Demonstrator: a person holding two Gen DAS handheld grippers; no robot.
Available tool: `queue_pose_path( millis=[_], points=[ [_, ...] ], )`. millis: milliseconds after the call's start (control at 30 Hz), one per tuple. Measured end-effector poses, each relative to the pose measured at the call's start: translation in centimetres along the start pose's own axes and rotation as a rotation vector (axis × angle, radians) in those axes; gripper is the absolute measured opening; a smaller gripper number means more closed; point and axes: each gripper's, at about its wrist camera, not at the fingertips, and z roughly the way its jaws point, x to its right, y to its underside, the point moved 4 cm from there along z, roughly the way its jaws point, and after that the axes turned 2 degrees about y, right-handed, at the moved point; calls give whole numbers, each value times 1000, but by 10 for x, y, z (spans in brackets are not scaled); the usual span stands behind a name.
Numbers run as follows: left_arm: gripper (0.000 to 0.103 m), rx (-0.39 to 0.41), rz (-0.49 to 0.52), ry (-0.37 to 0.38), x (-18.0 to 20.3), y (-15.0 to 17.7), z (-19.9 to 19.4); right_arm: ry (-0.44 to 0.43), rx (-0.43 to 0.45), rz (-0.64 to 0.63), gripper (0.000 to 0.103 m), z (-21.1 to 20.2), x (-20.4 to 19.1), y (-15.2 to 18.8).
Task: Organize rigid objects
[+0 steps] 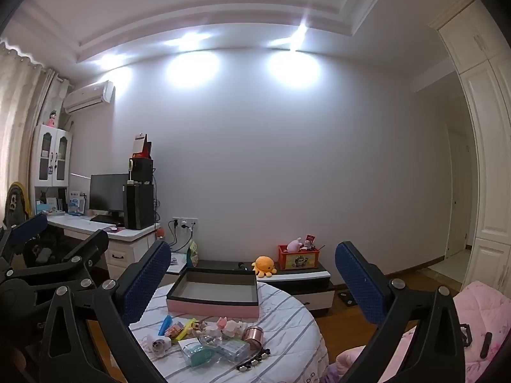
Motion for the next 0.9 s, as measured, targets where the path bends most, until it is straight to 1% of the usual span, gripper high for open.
queue_pose_path(
  millis=[167, 267, 300, 333, 800, 900],
  points=[
    [103, -3, -11, 9, -5, 1, -2, -4, -2, -1, 103, -1, 0, 0],
    [103, -5, -14, 6, -14, 8, -5, -6, -8, -6, 103, 1, -4, 1],
    [103, -9, -15, 5, -14, 7, -5, -8, -7, -7, 103, 1, -4, 1],
    [103, -33, 5, 0, -7, 6, 1, -8, -15, -3, 103, 2, -4, 1],
    [103, -25, 4, -18, -4, 10, 5, -8, -14, -9, 103, 1, -4, 4],
    [103, -22, 4, -17, -3, 9, 1, -9, -15, -9, 103, 1, -5, 4]
  ],
)
